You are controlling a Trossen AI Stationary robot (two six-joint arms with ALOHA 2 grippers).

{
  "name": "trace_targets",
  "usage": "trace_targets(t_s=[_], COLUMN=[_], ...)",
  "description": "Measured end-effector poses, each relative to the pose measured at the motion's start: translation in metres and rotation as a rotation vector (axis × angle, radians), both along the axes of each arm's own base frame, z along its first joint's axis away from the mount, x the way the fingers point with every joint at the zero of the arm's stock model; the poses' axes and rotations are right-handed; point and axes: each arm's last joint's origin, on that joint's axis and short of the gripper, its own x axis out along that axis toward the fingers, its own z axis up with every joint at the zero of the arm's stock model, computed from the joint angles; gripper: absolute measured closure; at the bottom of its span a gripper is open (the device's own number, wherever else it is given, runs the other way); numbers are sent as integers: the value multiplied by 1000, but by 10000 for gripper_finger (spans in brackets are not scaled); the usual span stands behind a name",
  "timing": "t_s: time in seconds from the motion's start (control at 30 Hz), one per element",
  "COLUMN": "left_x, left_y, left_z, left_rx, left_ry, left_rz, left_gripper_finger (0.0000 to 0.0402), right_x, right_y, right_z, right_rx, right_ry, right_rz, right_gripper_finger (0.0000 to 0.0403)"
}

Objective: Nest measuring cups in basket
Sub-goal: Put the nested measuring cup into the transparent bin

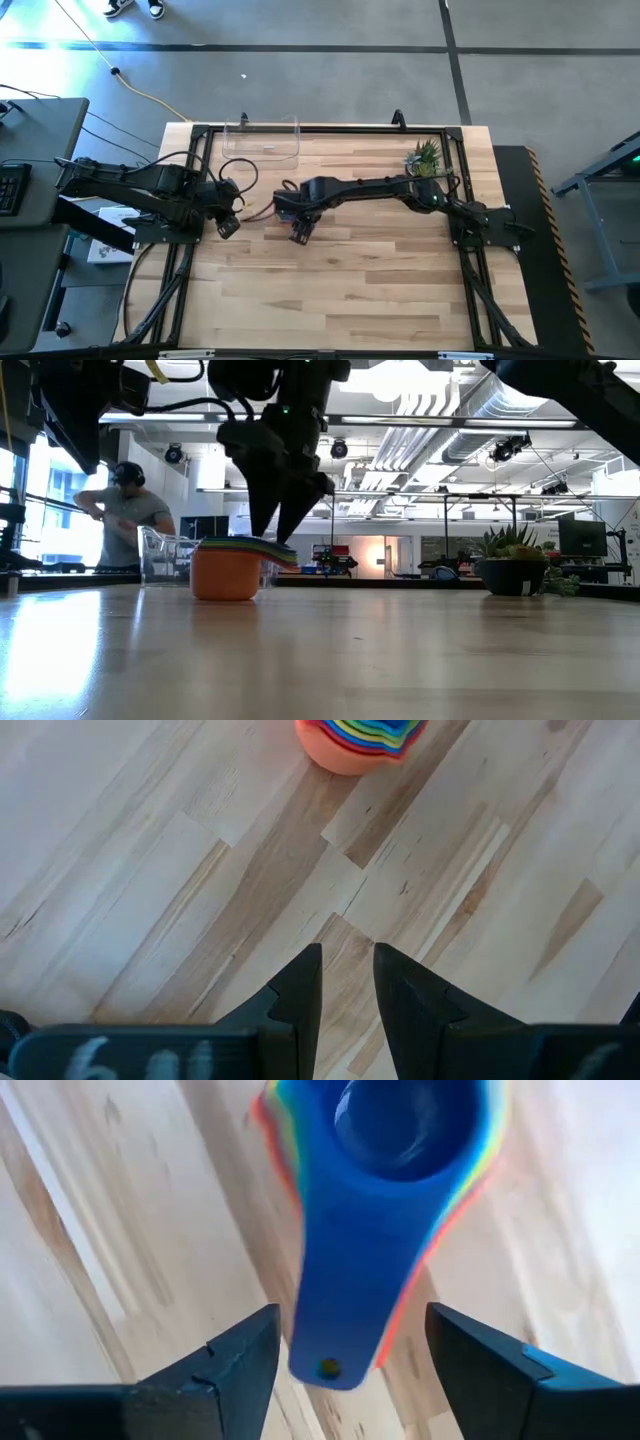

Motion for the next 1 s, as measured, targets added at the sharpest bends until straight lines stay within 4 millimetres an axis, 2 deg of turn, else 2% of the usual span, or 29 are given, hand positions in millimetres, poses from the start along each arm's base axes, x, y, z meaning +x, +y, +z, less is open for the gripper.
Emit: trace_targets(t_s=[0.2, 0.33, 0.5, 0.77, 1.0], left_x=[0, 0, 0, 0, 0], left_y=[0, 0, 0, 0, 0], left_z=[0, 0, 0, 0, 0], left_rx=[0, -1, -1, -1, -2], left_ry=[0, 0, 0, 0, 0], left_rz=[0, 4, 4, 4, 4], left_gripper_finger=[316, 316, 316, 316, 316], right_x=[1, 1, 1, 1, 1], right_y=[-12, -16, -18, -20, -24], right_z=[10, 9, 9, 9, 9], right_rx=[19, 95, 149, 119, 166], right_ry=[-23, -20, -17, -20, -22], right_rz=[-52, -116, -123, -175, -185], right_gripper_finger=[162, 162, 161, 162, 162])
